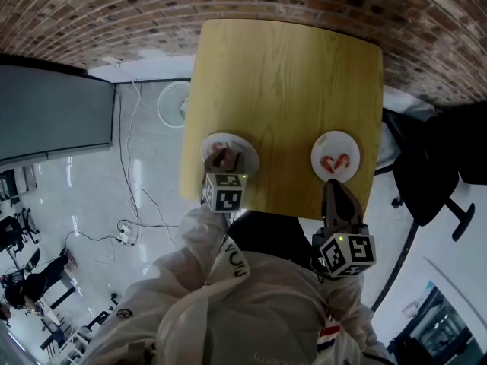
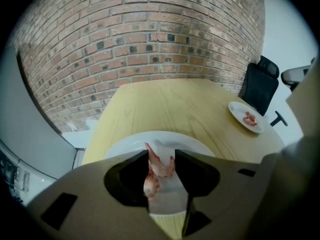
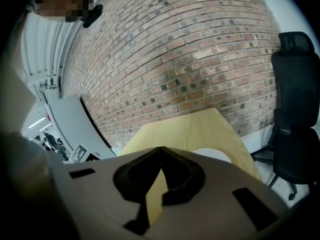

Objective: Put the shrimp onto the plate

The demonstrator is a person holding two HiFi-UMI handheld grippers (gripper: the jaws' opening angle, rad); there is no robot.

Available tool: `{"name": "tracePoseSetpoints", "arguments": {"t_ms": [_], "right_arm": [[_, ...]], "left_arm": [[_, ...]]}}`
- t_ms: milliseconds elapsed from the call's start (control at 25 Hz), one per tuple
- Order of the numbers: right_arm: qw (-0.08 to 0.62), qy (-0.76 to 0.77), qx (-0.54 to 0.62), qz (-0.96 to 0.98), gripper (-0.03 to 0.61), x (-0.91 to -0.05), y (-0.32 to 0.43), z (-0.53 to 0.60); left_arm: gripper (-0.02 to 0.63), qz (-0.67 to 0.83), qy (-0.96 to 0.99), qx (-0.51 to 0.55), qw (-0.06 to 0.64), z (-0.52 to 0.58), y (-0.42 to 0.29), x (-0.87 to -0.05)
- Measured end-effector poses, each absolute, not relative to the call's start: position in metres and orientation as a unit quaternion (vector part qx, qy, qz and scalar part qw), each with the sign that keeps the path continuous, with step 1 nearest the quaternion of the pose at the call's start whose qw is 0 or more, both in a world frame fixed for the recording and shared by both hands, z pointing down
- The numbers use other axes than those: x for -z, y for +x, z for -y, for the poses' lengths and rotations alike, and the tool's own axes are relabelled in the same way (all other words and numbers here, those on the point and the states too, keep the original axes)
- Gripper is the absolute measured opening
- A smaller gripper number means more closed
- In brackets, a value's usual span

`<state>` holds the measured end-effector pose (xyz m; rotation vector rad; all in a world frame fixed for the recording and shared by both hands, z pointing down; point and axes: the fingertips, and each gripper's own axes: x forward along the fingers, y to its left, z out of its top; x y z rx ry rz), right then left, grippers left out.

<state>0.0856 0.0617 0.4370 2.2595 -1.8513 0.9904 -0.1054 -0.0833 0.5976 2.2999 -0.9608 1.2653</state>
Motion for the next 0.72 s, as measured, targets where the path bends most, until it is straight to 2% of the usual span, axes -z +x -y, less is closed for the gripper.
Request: {"name": "tracePoseSetpoints", "arguments": {"t_ms": [440, 720], "right_arm": [[0.018, 0.733, -0.321, 0.599, 0.023, -0.434, 0.09, -0.072], [0.006, 0.75, -0.316, 0.581, 0.023, -0.43, 0.107, -0.098]], "left_arm": [[0.166, 0.341, 0.822, -0.429, 0.155, 0.076, -0.097, -0.578], [0.166, 0.315, 0.845, -0.412, 0.132, 0.058, -0.06, -0.555]]}}
